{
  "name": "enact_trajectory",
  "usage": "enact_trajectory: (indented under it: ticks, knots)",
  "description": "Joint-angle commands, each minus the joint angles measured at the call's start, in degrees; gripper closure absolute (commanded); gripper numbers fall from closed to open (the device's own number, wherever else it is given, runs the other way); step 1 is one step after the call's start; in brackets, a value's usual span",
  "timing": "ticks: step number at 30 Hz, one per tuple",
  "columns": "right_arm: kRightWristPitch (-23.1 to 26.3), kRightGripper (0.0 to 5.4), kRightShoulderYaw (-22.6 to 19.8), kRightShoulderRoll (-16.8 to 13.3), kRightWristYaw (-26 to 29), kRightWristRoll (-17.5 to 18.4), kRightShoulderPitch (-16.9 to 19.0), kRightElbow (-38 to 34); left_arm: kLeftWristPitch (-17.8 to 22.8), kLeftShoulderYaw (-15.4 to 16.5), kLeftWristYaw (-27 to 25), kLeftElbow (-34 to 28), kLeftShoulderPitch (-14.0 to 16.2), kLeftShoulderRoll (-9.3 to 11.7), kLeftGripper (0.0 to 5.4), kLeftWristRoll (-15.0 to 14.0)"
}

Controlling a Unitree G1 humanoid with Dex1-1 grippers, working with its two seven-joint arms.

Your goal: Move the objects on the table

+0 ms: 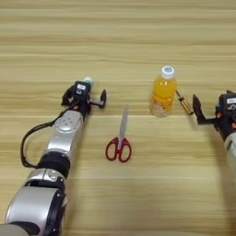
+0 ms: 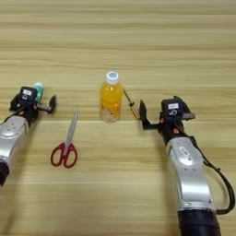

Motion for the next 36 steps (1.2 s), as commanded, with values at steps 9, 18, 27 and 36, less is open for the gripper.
enact_trajectory:
  ticks: [9, 18, 27, 36]
  knots:
    - [-0.4, 0.01, -1.1, 0.6, -1.0, 0.7, -1.1, -0.6, 4.1, -1.2, -0.1, 2.6, -0.5, 0.2, 0.00, 1.4]
    - [-0.5, 0.00, -1.2, 0.7, -1.3, 0.7, -1.4, -0.3, 3.0, -0.4, -0.5, 3.2, -0.8, 0.5, 1.08, 0.8]
    - [-0.4, 0.00, -0.6, 1.3, -1.8, 0.3, -1.8, 0.1, 2.1, 0.4, -1.2, 3.6, -0.9, 0.9, 2.20, 0.5]
    - [-0.3, 0.00, 0.6, 2.4, -3.2, -0.6, -2.4, 0.3, 0.7, 1.0, -2.8, 4.3, -1.1, 1.4, 3.41, -0.1]
